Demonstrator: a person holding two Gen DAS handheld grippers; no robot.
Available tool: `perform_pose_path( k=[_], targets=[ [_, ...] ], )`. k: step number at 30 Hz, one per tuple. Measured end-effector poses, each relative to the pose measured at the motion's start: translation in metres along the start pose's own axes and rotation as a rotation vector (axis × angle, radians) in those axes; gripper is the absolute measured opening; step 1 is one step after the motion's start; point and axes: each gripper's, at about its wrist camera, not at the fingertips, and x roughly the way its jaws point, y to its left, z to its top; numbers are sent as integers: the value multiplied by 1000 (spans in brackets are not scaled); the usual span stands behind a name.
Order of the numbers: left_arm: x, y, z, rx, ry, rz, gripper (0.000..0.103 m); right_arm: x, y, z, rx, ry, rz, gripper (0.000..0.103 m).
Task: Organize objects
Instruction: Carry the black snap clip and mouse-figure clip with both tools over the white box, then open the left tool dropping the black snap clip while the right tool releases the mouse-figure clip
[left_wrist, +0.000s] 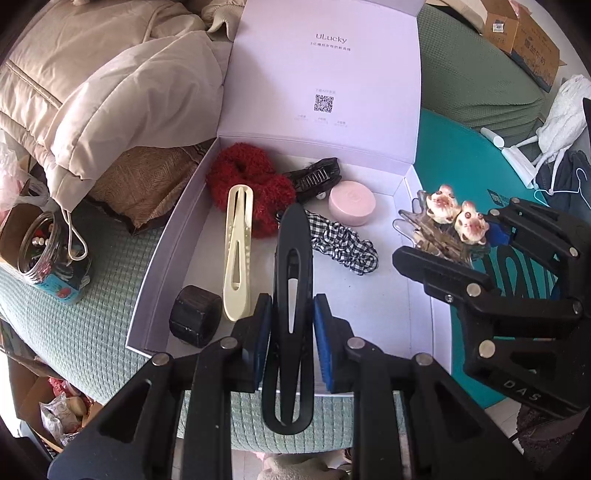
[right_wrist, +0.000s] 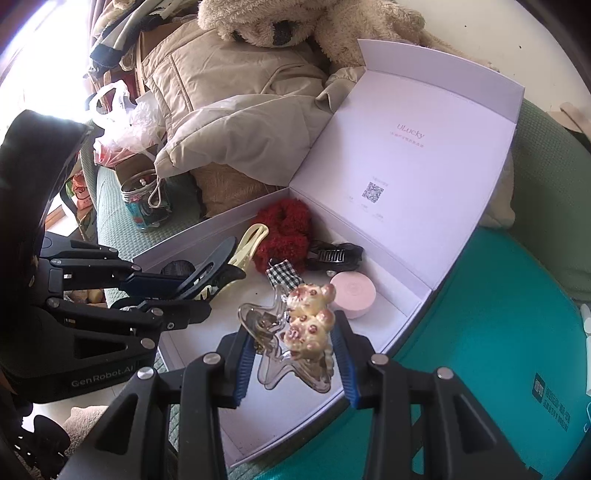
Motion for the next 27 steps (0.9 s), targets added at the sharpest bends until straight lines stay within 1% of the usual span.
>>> perform_pose_path(
  k=[12, 21, 27],
  targets=[
    [33, 8, 5, 13, 55, -5, 21, 30, -2, -3, 9, 50, 7, 39],
    [53, 9, 10, 40, 88, 10, 21, 46, -5, -7, 5, 84, 16, 39],
    [60, 10, 13, 50, 86, 16, 21, 56, -6, -9, 2, 115, 31, 39]
  ],
)
